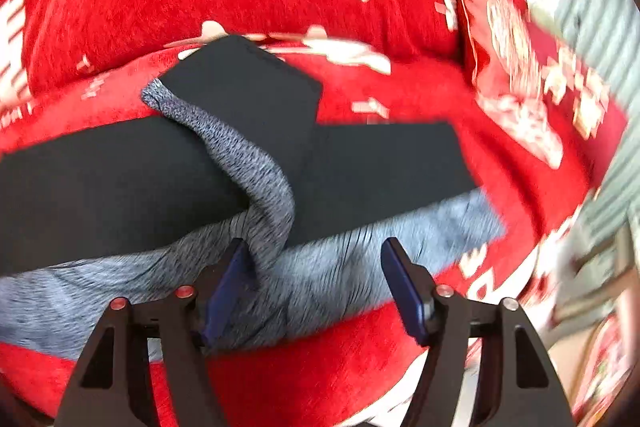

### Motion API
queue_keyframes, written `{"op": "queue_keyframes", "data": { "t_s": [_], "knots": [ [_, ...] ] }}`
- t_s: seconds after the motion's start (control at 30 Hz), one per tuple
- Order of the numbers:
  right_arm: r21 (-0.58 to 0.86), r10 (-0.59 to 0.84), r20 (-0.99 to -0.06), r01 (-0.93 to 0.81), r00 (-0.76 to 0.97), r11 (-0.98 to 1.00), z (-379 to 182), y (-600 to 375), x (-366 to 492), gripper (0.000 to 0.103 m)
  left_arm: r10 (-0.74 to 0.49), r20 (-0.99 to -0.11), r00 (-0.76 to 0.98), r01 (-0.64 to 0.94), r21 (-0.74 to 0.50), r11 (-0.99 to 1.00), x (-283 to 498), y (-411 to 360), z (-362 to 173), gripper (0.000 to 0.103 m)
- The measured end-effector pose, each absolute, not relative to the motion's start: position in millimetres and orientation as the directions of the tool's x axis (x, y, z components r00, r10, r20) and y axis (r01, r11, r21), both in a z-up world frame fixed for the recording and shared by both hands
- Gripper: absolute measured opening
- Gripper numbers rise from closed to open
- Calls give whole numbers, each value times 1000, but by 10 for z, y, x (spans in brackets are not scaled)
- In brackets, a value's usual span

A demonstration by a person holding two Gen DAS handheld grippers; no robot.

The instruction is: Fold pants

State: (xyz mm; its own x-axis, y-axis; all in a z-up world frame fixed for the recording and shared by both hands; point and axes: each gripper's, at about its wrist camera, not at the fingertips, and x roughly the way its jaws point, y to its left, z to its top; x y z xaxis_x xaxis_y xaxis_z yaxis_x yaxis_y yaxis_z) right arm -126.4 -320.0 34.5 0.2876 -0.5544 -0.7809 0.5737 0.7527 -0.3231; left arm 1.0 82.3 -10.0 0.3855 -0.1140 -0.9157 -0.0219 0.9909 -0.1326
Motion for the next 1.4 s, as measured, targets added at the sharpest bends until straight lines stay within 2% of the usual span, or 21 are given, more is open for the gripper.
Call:
{"op": "queue_keyframes", "data": {
  "t_s": [0.23, 0.43, 0.53, 0.6, 0.67, 0.7, 0.73, 0.77, 0.8, 0.83, 0.93, 0.97, 1.03, 1.13, 1.2, 1.4],
  "knots": [
    [-587, -669, -694, 331, 264, 739, 265, -3030, -627, 77, -49, -912, 407, -15, -60, 998, -65, 722, -147, 68],
    [-626, -681, -689, 270, 248, 732, 137, -2954, -402, 79, -25, -923, 385, -22, -37, 999, -32, 632, -103, 68],
    [-620, -682, -689, 286, 245, 730, 126, -2962, -347, 79, -81, -923, 377, 46, -69, 997, 32, 312, -10, 68],
    [-618, -682, -691, 294, 240, 730, 117, -2948, -309, 79, -68, -910, 409, 138, -12, 990, 48, -97, 95, 68],
    [-601, -666, -706, 295, 241, 743, 106, -2958, -275, 78, 1, -884, 468, 247, 131, 960, 49, -575, 153, 68],
    [-561, -630, -735, 295, 252, 773, 108, -2998, -264, 68, 37, -876, 480, 279, 192, 941, 58, -745, 129, 68],
    [-521, -595, -762, 302, 256, 798, 111, -3044, -264, 51, 91, -871, 483, 303, 263, 916, 91, -899, 55, 68],
    [-498, -580, -775, 325, 249, 804, 131, -3110, -276, 43, 140, -869, 475, 305, 312, 900, 130, -948, -34, 68],
    [-492, -584, -774, 348, 245, 798, 164, -3166, -299, 29, 178, -865, 470, 294, 343, 892, 167, -920, -107, 70],
    [-476, -583, -774, 379, 248, 794, 212, -3229, -343, 21, 194, -858, 476, 277, 356, 892, 190, -850, -145, 83],
    [-422, -592, -760, 489, 269, 764, 396, -3470, -619, 14, 249, -833, 494, 235, 404, 884, 191, -544, -161, 95],
    [-414, -603, -752, 520, 267, 747, 436, -3554, -720, 13, 216, -851, 479, 246, 367, 897, 170, -420, -161, 96],
    [-370, -600, -755, 583, 265, 723, 504, -3751, -945, 13, 169, -870, 463, 260, 316, 913, 119, -228, -116, 96],
    [-196, -507, -806, 670, 306, 716, 516, -3977, -1383, 13, 170, -866, 470, 285, 331, 899, -36, -162, -90, 96],
    [-157, -501, -805, 701, 317, 695, 494, -3985, -1580, 13, 175, -865, 470, 278, 333, 901, -72, -168, -75, 96],
    [-21, -426, -807, 701, 408, 712, 435, -4132, -1797, 14, 68, -887, 457, 272, 212, 939, -24, -460, 162, 96]
  ]
}}
